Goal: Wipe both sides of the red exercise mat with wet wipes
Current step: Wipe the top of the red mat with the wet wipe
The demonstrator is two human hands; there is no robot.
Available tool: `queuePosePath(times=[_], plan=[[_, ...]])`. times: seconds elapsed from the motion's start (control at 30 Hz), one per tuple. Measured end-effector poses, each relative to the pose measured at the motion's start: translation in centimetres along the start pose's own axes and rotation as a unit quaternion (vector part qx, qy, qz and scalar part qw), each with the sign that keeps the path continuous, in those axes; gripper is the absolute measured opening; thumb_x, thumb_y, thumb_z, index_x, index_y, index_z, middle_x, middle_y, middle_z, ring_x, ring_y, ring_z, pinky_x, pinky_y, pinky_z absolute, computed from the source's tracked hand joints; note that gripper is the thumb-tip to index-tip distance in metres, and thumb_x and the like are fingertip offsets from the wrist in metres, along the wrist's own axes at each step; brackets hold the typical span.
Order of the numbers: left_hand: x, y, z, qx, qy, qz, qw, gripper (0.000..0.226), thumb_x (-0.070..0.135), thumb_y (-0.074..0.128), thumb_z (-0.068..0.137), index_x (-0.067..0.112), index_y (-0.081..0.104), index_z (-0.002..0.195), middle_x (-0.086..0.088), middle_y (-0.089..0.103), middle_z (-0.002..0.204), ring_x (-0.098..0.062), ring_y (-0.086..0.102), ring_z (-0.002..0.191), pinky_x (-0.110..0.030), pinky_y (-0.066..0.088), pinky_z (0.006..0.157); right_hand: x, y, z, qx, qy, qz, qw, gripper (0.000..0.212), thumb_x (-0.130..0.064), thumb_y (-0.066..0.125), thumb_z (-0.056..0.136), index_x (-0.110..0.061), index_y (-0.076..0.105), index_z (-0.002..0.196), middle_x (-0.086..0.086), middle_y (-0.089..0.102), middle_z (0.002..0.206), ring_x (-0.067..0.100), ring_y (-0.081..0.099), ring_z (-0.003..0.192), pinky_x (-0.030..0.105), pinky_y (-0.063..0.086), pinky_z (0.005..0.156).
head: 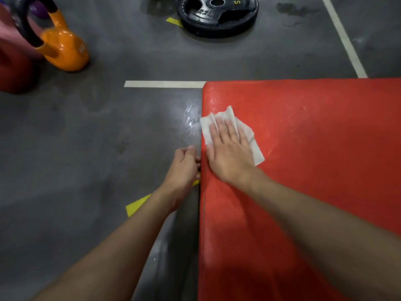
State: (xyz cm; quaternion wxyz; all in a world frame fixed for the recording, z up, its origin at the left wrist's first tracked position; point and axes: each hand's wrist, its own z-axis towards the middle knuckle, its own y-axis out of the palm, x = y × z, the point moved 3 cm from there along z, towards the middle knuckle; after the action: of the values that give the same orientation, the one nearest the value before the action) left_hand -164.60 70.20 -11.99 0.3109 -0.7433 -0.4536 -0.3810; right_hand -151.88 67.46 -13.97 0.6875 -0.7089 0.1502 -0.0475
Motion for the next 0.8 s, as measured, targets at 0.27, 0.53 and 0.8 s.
queuePosePath(times=[0.27, 0.53, 0.8], plan=[[-0.9, -0.8, -1.9, -0.004, -0.029, -0.009, 1.000, 0.033, 0.039, 0.025, 0.106, 0.022, 0.051, 0.094, -0.004, 0.063, 0.089, -0.012, 0.060, 0.069, -0.027, 0.048, 0.053, 0.0, -0.4, -3.4, -0.007, -0.018, -0.008, 1.000, 0.059, -0.040, 0.019, 0.103, -0.017, 0.017, 0.158, 0.003, 0.008, 0.166, 0.019, 0.000, 0.153, 0.044, 0.001, 0.123], [-1.5, -1.7, -3.9, -0.058, -0.093, -0.037, 0.993, 0.036, 0.055, 0.025, 0.102, 0.029, 0.051, 0.104, -0.001, 0.065, 0.102, -0.013, 0.063, 0.082, -0.040, 0.055, 0.073, 0.4, -0.5, -7.4, -0.010, -0.015, -0.009, 1.000, 0.061, -0.043, 0.022, 0.104, -0.016, 0.015, 0.158, 0.003, 0.008, 0.166, 0.019, -0.002, 0.153, 0.043, -0.001, 0.123], [-1.3, -3.3, -6.2, -0.163, -0.146, -0.048, 0.975, 0.055, 0.066, 0.024, 0.097, 0.025, 0.052, 0.122, -0.001, 0.060, 0.114, -0.019, 0.058, 0.101, -0.060, 0.055, 0.072, -1.0, -0.2, -13.3, -0.027, -0.085, -0.029, 0.996, 0.061, -0.043, 0.025, 0.103, -0.013, 0.022, 0.156, 0.007, 0.016, 0.165, 0.021, 0.006, 0.153, 0.044, 0.005, 0.123]])
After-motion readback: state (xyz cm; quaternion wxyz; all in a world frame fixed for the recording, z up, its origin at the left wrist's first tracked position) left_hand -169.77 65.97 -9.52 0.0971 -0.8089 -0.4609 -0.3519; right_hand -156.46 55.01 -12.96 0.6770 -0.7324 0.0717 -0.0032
